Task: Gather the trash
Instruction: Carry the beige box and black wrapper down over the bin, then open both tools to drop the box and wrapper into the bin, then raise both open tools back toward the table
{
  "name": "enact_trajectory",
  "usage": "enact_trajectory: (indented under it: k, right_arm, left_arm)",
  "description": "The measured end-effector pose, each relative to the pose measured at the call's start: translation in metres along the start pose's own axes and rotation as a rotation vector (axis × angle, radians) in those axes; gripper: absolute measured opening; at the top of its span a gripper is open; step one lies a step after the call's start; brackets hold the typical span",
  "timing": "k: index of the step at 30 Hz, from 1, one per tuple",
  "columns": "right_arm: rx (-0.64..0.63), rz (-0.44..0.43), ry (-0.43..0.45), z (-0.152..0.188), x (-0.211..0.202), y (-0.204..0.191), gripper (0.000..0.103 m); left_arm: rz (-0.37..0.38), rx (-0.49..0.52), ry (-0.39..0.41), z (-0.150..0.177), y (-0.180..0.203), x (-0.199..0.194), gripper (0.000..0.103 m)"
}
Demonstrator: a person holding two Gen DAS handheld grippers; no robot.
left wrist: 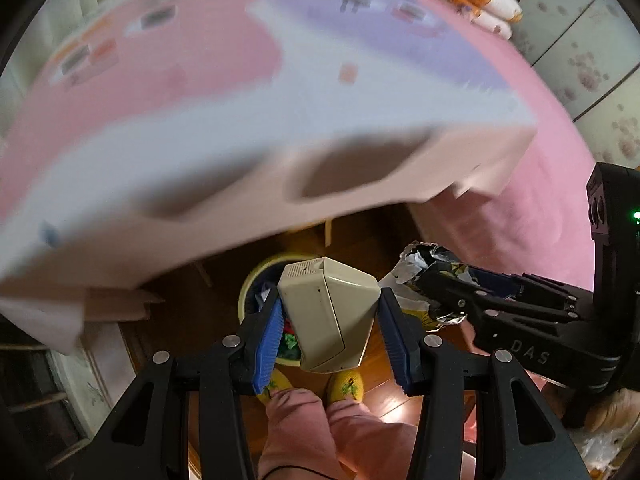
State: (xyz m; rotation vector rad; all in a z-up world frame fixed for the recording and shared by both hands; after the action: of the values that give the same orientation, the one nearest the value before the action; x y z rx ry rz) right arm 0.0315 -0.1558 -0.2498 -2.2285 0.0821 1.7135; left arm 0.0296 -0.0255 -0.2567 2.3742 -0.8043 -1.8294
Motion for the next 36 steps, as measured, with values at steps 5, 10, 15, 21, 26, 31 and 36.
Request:
enact_trajectory:
  k: [5,10,15,21,26,31,36]
  right_arm:
    - [0.007,0.018,-0.043,0.024,0.081,0.016,0.039]
    - [0.002,0.028,-0.077,0.039,0.156,0.026,0.039]
    - [0.01,0.021,-0.112,0.047,0.209,0.032,0.04]
    - [0.057,0.001,-0.154,0.058,0.245,0.039,0.045]
    - [0.081,-0.008,-0.155,0.061,0.253,0.042,0.051]
    - [0.092,-0.003,-0.139,0.054,0.239,0.043,0.056]
    - [0.089,-0.003,-0.128,0.047,0.202,0.038,0.056]
  left_arm:
    - [-0.023,-0.017,-0.046,0.026,-0.026,0.076,0.046]
    - [-0.052,0.005,-0.079,0.033,-0.053,0.143,0.047]
    - [-0.079,0.037,-0.086,0.045,-0.071,0.184,0.047]
    - [-0.121,0.014,-0.104,0.053,-0.083,0.212,0.076]
    - [-0.155,-0.01,-0.116,0.06,-0.097,0.215,0.089]
    - [-0.176,-0.028,-0.116,0.065,-0.097,0.194,0.089]
    - [-0.185,-0.06,-0.101,0.063,-0.084,0.155,0.089]
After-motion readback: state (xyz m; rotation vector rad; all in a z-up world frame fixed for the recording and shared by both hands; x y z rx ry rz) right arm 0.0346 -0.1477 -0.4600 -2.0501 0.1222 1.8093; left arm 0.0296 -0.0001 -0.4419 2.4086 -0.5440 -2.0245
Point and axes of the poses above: each gripper's, at about its wrist camera, not at the fingertips, and x roughly the way its jaws point, y to its right, z to its underside, the point moved 10 cm from there along x, roughly the way its jaws point, and after that the axes turned 4 degrees about z, right-handed, at the moved point
